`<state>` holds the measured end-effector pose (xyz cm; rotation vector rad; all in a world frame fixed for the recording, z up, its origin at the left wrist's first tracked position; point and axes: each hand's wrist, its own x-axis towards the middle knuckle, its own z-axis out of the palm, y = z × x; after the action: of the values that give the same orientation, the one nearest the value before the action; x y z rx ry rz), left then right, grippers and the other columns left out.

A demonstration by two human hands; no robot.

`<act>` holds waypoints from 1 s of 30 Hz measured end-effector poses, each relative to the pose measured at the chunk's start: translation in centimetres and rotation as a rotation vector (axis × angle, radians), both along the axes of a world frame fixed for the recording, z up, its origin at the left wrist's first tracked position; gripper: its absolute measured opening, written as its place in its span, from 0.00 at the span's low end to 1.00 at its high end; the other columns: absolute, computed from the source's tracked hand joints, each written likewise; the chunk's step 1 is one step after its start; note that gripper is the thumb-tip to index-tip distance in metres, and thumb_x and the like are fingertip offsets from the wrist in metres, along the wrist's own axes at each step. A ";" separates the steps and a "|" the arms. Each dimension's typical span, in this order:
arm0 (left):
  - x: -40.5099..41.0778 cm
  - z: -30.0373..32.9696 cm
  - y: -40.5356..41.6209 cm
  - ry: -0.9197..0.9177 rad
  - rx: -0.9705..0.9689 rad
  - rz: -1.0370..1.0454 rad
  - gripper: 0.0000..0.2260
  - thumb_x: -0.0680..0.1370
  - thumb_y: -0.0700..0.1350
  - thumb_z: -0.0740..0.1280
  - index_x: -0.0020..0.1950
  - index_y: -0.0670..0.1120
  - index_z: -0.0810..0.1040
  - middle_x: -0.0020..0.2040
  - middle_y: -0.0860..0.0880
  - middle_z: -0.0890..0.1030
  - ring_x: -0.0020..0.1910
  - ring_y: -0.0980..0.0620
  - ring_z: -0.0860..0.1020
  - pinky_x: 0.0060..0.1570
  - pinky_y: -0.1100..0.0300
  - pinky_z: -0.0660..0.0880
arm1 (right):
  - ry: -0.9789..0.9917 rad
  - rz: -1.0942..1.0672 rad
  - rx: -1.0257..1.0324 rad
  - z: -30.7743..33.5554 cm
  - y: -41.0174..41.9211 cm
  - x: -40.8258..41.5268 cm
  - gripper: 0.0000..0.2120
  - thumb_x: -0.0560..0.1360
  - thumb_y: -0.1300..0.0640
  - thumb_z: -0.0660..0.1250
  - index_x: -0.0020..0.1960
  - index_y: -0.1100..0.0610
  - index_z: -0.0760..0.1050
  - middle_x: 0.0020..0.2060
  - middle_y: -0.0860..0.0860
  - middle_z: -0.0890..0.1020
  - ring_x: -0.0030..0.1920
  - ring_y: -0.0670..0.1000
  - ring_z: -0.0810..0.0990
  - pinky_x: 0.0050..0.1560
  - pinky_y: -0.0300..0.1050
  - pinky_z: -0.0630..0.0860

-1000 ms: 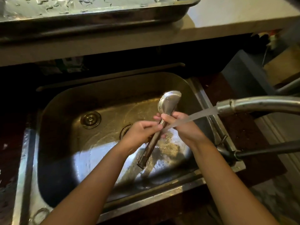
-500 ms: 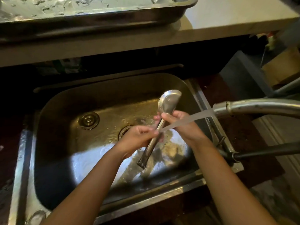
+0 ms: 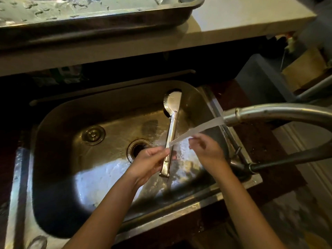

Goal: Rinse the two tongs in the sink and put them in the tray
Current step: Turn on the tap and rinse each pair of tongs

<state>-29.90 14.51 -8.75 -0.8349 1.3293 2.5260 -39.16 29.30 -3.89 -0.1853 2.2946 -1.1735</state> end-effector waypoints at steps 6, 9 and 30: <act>-0.7 0.3 0.7 0.006 0.117 0.077 0.08 0.76 0.40 0.63 0.48 0.39 0.81 0.41 0.45 0.86 0.41 0.53 0.84 0.38 0.63 0.81 | 0.484 0.019 0.141 2.0 3.1 3.5 0.12 0.75 0.60 0.63 0.57 0.54 0.77 0.56 0.51 0.78 0.56 0.48 0.74 0.54 0.41 0.70; -0.9 0.2 0.8 -0.004 0.151 0.113 0.08 0.75 0.40 0.64 0.46 0.40 0.82 0.39 0.45 0.86 0.40 0.52 0.84 0.38 0.63 0.81 | 0.759 -0.042 0.395 2.8 5.0 3.8 0.18 0.70 0.61 0.67 0.60 0.56 0.74 0.62 0.57 0.74 0.65 0.58 0.69 0.60 0.54 0.70; -1.8 0.8 0.6 -0.029 0.220 0.126 0.11 0.69 0.44 0.69 0.46 0.39 0.83 0.40 0.43 0.86 0.41 0.50 0.84 0.37 0.62 0.80 | 0.535 -0.198 0.200 2.1 4.9 4.7 0.34 0.73 0.61 0.64 0.74 0.51 0.53 0.70 0.58 0.64 0.69 0.58 0.64 0.68 0.60 0.64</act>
<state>-31.69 15.14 -7.99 -0.9292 0.9947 2.6816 -34.48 34.22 -1.79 -0.2212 2.9402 -1.0715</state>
